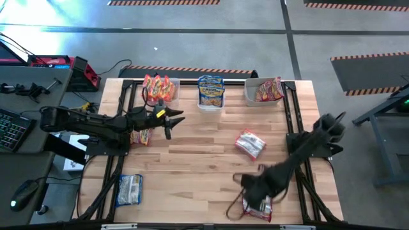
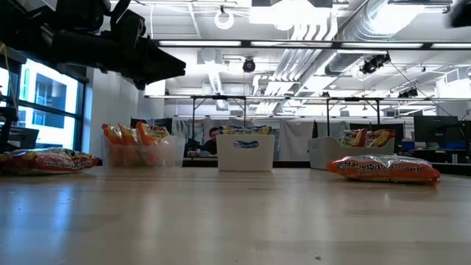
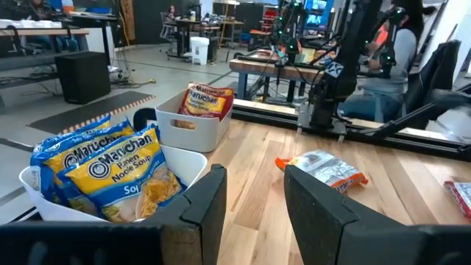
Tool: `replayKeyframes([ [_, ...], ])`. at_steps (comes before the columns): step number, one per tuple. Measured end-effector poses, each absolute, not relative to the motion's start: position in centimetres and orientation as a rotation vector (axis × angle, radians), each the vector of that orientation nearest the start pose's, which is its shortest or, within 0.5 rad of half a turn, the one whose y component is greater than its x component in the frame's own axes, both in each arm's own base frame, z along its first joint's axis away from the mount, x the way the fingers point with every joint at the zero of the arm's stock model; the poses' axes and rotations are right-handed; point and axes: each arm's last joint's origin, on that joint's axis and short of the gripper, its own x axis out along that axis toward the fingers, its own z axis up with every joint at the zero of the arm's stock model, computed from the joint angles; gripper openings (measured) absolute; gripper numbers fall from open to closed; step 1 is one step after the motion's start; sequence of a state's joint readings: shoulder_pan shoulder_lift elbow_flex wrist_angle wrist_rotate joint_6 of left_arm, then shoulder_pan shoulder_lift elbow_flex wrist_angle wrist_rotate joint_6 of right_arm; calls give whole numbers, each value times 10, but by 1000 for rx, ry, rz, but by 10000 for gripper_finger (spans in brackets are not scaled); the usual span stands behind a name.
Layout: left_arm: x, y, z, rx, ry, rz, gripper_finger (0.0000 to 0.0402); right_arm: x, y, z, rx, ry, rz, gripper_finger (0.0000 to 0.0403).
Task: Sort Maruchan noodles
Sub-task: Put the bottom red noodle pack into the gray bin
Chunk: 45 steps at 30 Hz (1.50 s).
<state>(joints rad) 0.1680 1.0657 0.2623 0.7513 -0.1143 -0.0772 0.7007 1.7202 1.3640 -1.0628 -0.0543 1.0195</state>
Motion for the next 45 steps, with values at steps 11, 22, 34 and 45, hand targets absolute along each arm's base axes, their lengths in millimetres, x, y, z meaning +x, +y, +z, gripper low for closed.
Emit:
replayKeyframes([
  [11,199,37,195,-65,45,285,126,287,294,221,338,1600,-287,246],
  [22,199,37,197,-22,29,285,126,307,308,176,148,1708,-327,194],
  [34,199,37,200,-14,-6,281,126,320,281,196,-76,1628,-236,16],
  [45,199,37,202,-30,-26,259,126,312,238,245,547,1529,-428,17],
])
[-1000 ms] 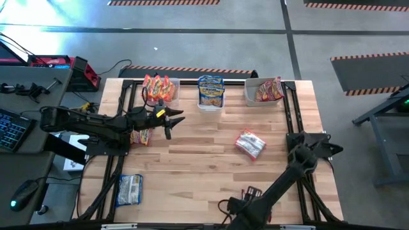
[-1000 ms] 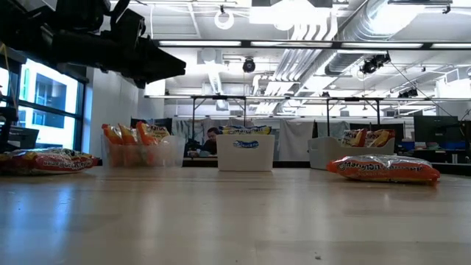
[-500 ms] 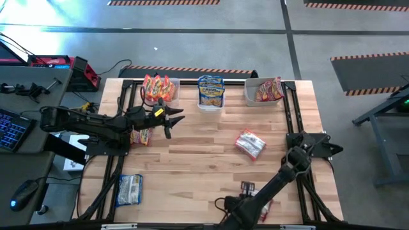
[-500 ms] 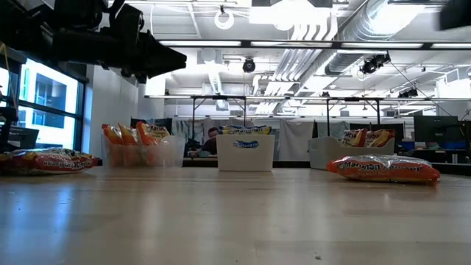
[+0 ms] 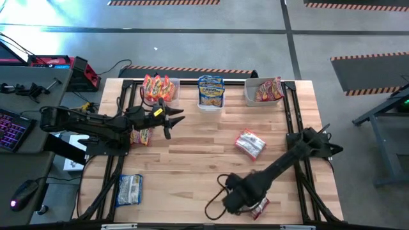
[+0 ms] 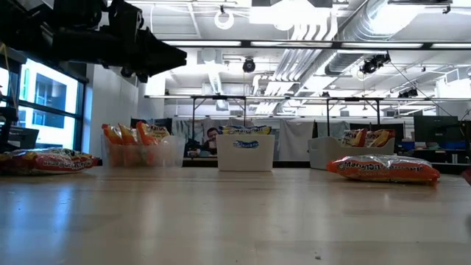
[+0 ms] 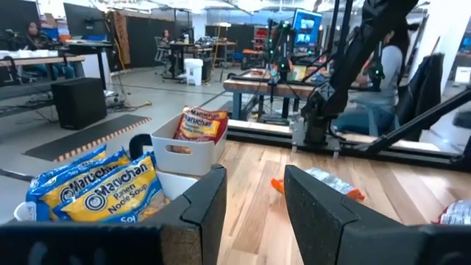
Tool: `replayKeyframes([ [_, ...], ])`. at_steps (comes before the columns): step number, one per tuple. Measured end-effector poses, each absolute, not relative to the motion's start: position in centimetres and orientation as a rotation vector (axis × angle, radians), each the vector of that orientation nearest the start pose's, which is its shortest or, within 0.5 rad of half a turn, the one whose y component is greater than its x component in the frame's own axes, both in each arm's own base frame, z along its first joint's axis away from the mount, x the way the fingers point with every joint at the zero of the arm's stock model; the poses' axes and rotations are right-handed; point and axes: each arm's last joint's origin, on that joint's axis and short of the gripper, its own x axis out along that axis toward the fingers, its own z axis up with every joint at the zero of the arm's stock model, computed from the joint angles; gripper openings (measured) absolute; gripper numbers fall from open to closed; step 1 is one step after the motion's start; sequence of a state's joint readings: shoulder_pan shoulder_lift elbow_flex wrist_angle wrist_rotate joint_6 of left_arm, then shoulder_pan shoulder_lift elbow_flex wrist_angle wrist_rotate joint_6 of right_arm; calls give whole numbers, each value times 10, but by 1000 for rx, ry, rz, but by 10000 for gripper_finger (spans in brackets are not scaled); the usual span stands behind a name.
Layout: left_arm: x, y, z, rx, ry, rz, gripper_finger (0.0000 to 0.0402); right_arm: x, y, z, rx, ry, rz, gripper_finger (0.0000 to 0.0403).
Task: Sort Maruchan noodles
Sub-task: Put the bottom red noodle pack into the gray bin
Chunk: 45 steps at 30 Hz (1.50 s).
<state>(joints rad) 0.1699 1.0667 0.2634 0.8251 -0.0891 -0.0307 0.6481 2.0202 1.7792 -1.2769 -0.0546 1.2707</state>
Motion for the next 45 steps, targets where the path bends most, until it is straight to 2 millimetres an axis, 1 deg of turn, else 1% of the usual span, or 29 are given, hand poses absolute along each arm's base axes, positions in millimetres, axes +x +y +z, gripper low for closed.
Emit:
replayKeyframes([
  [2,199,37,203,-31,-39,258,126,311,250,245,715,1511,-432,42],
  [5,199,37,206,-30,-63,256,126,305,265,243,832,1496,-478,100],
  [7,199,36,206,-32,-69,249,126,303,271,234,857,1506,-558,148],
  [9,199,36,206,-38,-68,231,126,301,270,224,853,1524,-665,196],
  [12,199,35,206,-43,-69,203,126,303,273,211,837,1534,-709,252],
  [14,199,35,206,-46,-69,198,126,307,274,203,832,1529,-714,271],
  [17,199,35,206,-55,-71,197,126,310,275,192,813,1531,-745,277],
  [21,199,35,206,-62,-72,197,126,310,273,181,778,1554,-796,261],
  [24,199,35,207,-61,-75,197,126,311,273,178,757,1532,-809,226],
  [27,199,35,207,-60,-76,197,126,312,272,174,742,1508,-807,173],
  [31,199,35,207,-51,-76,197,126,309,270,167,717,1532,-758,90],
  [33,199,35,207,-45,-75,198,126,312,268,165,702,1538,-733,52],
  [35,199,35,207,-44,-74,198,126,314,265,168,648,1538,-712,18],
  [36,199,35,207,-44,-73,198,126,316,263,171,604,1530,-706,10],
  [39,199,35,206,-46,-72,197,126,327,252,183,487,1478,-675,12],
  [42,199,35,206,-54,-71,195,126,335,243,199,376,1415,-597,5],
  [45,199,37,206,-48,-63,168,126,334,232,216,269,1334,-548,1],
])
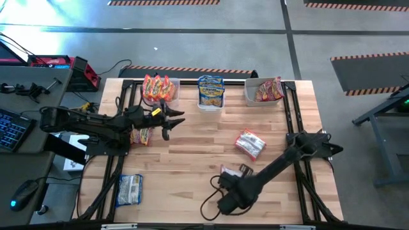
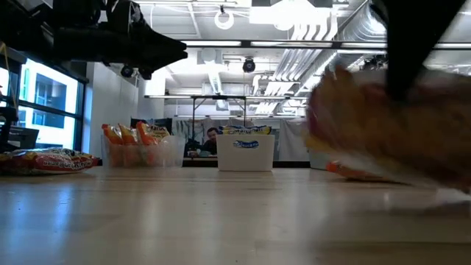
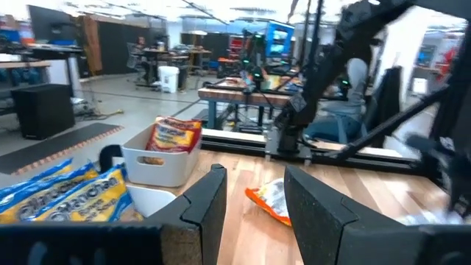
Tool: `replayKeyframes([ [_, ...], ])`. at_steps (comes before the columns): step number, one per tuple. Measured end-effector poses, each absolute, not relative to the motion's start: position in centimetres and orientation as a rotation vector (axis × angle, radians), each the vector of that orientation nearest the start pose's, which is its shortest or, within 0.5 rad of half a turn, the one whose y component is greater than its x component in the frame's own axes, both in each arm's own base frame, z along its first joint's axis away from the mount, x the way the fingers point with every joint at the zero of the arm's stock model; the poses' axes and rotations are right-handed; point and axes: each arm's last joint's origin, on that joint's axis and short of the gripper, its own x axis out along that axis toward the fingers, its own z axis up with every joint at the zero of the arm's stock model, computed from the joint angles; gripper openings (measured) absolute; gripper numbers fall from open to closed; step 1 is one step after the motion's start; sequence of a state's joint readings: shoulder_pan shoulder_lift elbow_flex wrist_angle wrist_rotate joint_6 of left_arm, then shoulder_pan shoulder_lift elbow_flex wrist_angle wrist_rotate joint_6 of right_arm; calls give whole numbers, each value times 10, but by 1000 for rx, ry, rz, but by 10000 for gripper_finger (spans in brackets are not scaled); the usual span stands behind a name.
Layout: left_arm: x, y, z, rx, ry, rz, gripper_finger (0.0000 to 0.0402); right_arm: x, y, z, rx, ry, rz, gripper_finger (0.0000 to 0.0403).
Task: Sort Maruchan noodles
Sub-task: Put the bottom red noodle pack into the gray bin
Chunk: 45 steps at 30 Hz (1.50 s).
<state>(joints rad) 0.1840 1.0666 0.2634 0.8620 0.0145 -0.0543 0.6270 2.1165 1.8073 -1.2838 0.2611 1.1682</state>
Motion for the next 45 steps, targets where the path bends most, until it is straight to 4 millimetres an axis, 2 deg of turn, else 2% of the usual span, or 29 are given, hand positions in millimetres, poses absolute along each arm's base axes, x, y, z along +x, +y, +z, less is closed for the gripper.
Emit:
replayKeyframes([
  [5,201,43,201,-85,-42,135,126,319,205,244,136,1183,-528,0],
  [9,205,46,193,-93,-10,98,126,303,177,254,159,985,-510,0],
  [13,212,47,186,-88,-22,7,126,285,150,246,228,755,-416,0],
  [17,223,49,180,-127,4,-48,126,269,122,229,300,511,-305,0],
  [22,247,54,167,-202,88,-80,135,255,91,214,327,189,-123,0],
  [27,276,54,167,-227,76,-233,165,246,66,211,276,-31,45,0],
  [32,305,49,176,-200,5,-353,194,248,57,222,199,-128,189,0],
  [38,338,42,187,-206,-36,-511,198,255,55,237,140,-177,295,0],
  [45,353,33,198,-129,-82,-641,198,256,56,239,121,-185,315,0],
])
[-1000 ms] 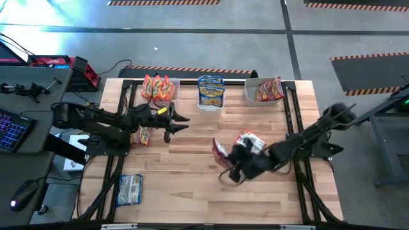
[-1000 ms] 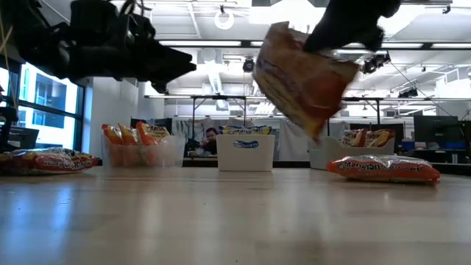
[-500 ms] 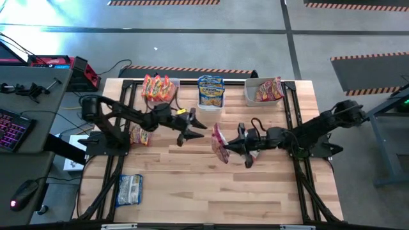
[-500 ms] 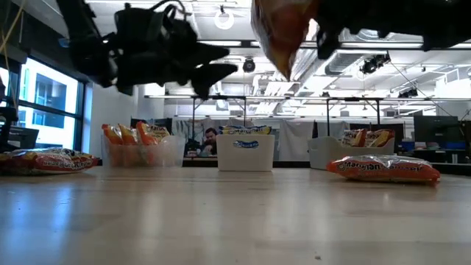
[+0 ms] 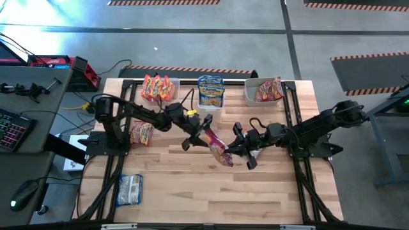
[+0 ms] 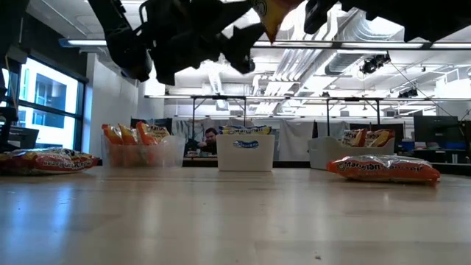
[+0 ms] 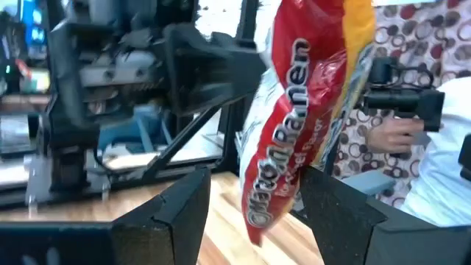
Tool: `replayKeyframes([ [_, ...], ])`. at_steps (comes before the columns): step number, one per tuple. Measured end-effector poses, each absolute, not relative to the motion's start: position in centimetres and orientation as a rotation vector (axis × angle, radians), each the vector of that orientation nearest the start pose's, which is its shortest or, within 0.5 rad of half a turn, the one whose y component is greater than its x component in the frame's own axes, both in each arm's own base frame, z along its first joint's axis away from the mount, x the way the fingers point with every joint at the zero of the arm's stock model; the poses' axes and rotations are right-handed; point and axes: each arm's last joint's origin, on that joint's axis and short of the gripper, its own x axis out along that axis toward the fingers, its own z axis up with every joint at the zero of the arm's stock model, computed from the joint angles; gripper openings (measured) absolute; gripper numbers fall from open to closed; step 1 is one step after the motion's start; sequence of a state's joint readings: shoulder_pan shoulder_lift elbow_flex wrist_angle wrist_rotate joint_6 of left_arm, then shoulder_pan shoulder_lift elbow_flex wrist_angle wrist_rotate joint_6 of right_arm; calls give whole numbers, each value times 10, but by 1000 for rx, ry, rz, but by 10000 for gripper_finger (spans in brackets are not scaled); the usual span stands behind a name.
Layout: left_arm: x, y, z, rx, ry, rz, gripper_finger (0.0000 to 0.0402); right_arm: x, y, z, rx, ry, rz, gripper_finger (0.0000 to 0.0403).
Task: Sort Maruchan noodles
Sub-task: Put the bottom red noodle pack into the gray bin
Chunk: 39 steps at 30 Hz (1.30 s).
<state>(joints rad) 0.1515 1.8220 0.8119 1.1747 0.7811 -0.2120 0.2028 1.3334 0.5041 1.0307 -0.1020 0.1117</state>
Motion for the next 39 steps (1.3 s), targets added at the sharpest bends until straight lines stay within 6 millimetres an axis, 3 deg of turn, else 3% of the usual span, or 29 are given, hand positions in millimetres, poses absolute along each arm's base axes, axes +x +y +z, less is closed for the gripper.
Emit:
replayKeyframes([
  [8,353,27,200,-86,-104,-666,172,257,56,238,121,-172,309,0],
  [17,349,43,199,-128,-71,-711,42,259,54,220,210,25,202,7],
  [20,348,53,198,-165,-51,-717,8,258,52,211,257,136,147,33],
  [26,345,71,192,-214,19,-677,6,236,43,205,377,365,-46,128],
  [31,342,84,180,-259,117,-616,3,210,36,221,454,461,-159,210],
  [35,341,91,169,-273,196,-525,3,202,32,255,401,501,-244,252],
  [39,344,93,163,-291,288,-452,2,210,22,293,333,549,-270,267],
])
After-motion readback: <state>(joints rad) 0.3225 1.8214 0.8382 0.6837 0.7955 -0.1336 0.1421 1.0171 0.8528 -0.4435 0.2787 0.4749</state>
